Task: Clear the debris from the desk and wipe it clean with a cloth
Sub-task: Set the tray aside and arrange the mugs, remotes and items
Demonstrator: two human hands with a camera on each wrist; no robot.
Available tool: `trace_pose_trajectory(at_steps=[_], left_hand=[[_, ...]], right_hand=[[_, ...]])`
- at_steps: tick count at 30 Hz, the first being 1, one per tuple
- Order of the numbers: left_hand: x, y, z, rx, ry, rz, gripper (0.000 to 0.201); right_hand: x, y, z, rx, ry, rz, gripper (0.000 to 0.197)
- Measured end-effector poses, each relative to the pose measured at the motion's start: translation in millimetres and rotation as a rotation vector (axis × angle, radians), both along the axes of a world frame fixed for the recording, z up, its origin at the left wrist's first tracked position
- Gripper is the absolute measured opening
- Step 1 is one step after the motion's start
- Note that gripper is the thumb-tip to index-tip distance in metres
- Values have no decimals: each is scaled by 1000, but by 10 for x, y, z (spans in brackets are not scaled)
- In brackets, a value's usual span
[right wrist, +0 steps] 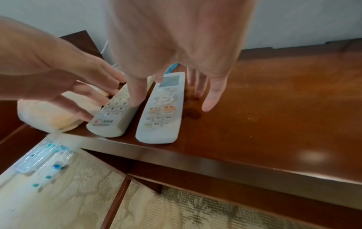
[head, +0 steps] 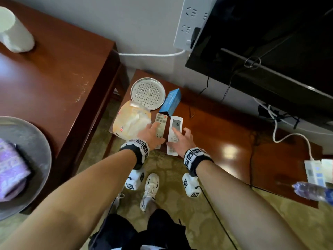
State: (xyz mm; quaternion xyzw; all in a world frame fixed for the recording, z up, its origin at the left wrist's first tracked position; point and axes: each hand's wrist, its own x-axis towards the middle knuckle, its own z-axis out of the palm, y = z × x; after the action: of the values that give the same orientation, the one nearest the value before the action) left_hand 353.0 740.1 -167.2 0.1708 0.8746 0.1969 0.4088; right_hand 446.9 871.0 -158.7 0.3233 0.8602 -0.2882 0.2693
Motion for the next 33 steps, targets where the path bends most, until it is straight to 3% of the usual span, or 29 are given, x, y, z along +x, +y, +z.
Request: trace_pose_trajectory(at_steps=[5,11,23,33], left_hand=[[-10,111,-60,-69,87,-49,88],[-9,204,-91,-158,130,-81,85],[83,265,-85,-196,131,-83,84],[130,160,10,-134,70,-51,85]], right_hand=[[-47,44,-62,36,33,21,82],[-129,45,-122,39,7,-53,94],[-102,152,-181,105,43,-130,80],[-83,133,-166,183,-79,-115,69]])
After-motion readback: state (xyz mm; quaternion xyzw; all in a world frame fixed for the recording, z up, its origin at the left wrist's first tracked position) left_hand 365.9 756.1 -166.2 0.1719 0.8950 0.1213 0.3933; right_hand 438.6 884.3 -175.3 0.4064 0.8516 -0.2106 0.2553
